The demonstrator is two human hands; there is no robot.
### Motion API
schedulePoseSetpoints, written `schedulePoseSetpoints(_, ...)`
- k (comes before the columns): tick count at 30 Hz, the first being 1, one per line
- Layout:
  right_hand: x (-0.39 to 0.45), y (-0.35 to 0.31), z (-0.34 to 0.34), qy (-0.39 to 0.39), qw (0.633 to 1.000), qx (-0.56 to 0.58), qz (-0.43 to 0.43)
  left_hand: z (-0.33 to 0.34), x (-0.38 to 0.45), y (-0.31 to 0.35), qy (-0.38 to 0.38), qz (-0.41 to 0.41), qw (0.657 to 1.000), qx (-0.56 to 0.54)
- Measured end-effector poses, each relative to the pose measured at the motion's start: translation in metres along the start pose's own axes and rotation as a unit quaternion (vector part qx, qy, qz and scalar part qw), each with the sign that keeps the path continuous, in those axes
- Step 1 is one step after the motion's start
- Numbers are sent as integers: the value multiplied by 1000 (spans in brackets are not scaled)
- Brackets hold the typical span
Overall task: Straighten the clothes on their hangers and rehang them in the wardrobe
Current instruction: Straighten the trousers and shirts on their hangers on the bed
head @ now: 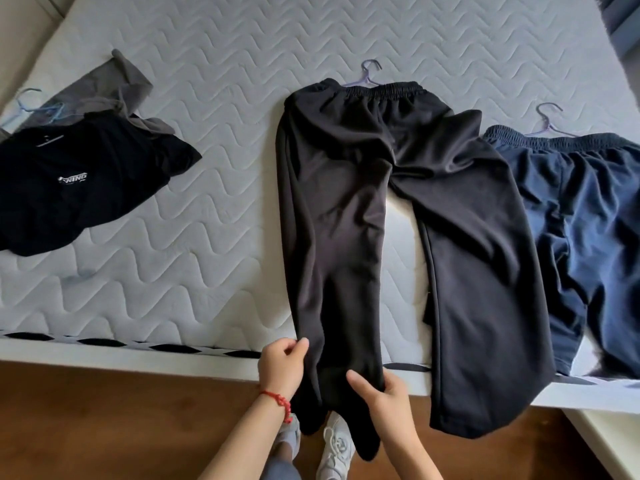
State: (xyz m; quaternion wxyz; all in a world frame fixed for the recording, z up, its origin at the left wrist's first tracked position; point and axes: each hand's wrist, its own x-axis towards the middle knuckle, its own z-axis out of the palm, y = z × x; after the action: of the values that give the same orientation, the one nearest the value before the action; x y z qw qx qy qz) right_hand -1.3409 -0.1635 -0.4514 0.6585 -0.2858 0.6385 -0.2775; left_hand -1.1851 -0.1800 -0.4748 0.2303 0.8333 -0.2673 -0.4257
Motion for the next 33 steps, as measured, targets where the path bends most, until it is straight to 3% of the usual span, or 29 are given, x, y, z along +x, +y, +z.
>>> schedulePoseSetpoints(2,2,8,-11,46,998,27,14,-11,7,-11,8,-56,986,-154)
schedulePoseSetpoints(4,2,14,-19,73,996,49,34,-18,8,-25,7,-122,948,-293)
schedulePoseSetpoints(10,3,38,-17,36,996,-10,81,-22,0,-55,-42,-209,927,-309)
schedulePoseSetpoints(15,2,50,-16,43,993,9,109,-42,-4,-66,-110,-176,948,-241)
schedulePoseSetpoints(19,-2,56,-18,6,995,-63,83,-57,-4,-79,-41,-105,975,-193)
schedulePoseSetpoints(22,2,70,-21,-32,979,-173,103,-58,-2,-99,-7,-74,994,-78)
schedulePoseSetpoints(25,10,83,-34,-36,932,-330,149,-50,-4,-113,-2,-85,994,62)
schedulePoseSetpoints(29,17,76,-61,107,943,-290,124,-28,-12,-93,-38,-7,990,134)
schedulePoseSetpoints(33,28,62,-90,261,921,-281,69,9,-13,-56,-88,104,975,173)
